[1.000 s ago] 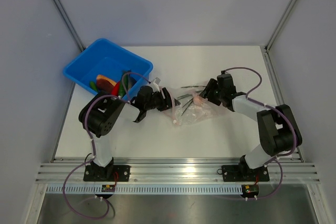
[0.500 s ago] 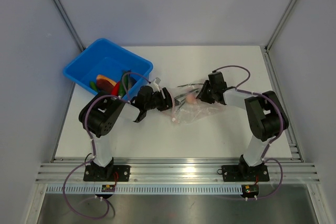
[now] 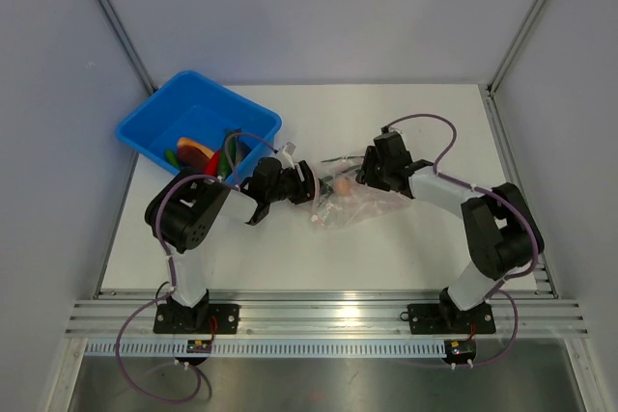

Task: Open the zip-top bag and remove the fake food
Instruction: Adjust the zipper food storage bag at the center of the board.

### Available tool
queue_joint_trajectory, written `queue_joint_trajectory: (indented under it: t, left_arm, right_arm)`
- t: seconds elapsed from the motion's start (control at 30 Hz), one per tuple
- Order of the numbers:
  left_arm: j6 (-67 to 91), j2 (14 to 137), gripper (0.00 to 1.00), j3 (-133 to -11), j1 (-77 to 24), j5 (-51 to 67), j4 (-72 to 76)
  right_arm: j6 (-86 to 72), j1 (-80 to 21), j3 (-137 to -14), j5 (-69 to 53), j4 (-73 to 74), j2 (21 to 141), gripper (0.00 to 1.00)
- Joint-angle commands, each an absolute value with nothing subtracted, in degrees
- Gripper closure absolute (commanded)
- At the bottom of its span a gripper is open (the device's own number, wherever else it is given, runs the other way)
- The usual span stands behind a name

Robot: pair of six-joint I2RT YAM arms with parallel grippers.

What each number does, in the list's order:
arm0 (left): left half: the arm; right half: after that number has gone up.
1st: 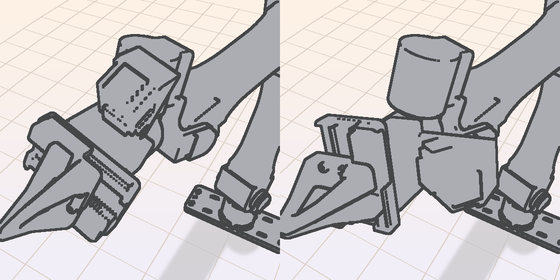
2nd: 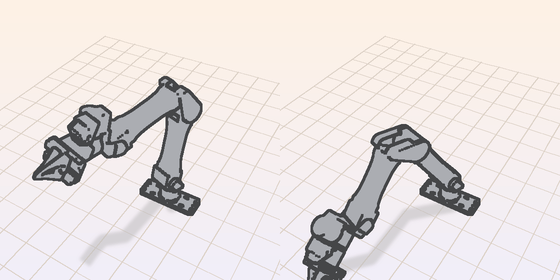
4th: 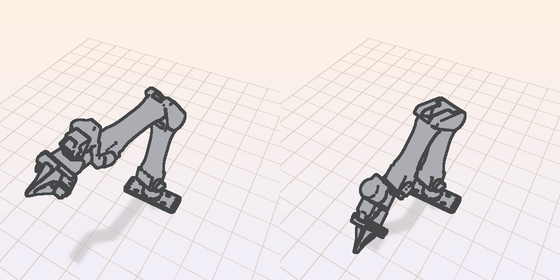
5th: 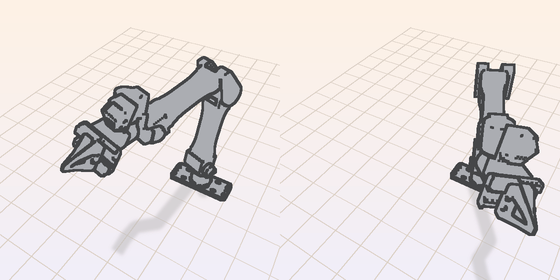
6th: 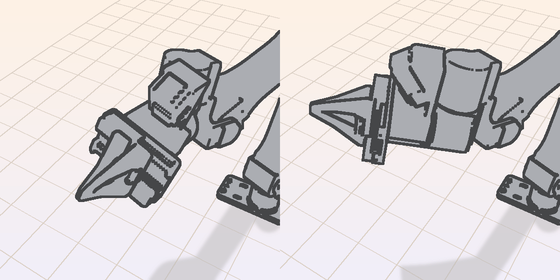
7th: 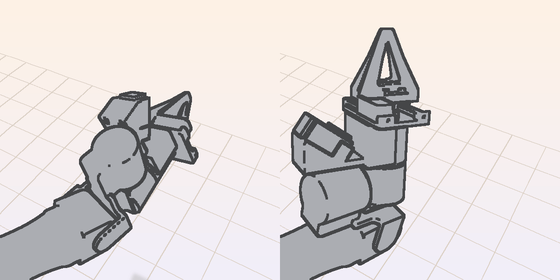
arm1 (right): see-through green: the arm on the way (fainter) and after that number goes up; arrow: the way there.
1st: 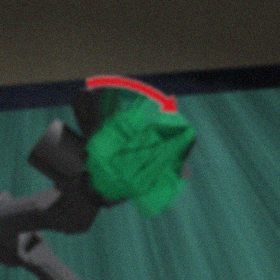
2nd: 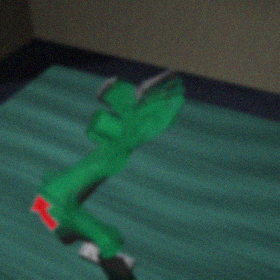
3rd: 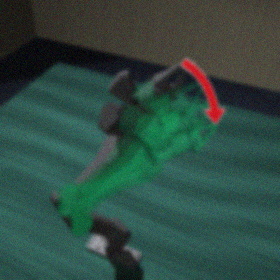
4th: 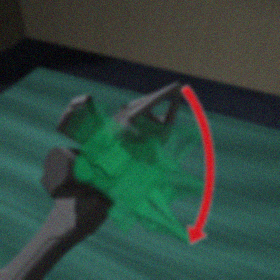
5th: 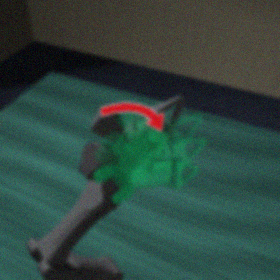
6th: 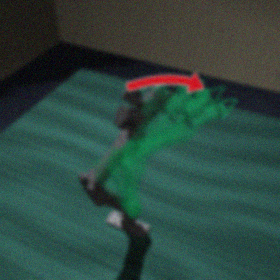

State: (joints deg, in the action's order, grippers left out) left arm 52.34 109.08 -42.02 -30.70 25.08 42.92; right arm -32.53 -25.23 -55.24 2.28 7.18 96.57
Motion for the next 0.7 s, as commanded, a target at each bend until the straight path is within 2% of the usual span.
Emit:
queue_joint_trajectory:
  t: [0.0,0.27,0.67]
  left_arm:
    - [51.06,108.46,0.4,-43.77,-31.03,25.22,44.38]
    - [50.63,107.67,0.4,-43.42,-31.03,24.87,44.38]
    - [50.54,107.75,0.39,-43.86,-31.03,24.79,44.65]
  right_arm:
    - [-31.99,-25.31,-53.62,6.41,5.72,90.09,0.48]
    - [-34.36,-25.31,-53.08,2.73,0.62,91.13,0.43]
    - [-34.98,-25.57,-58.0,-3.69,-0.71,100.63,0.47]
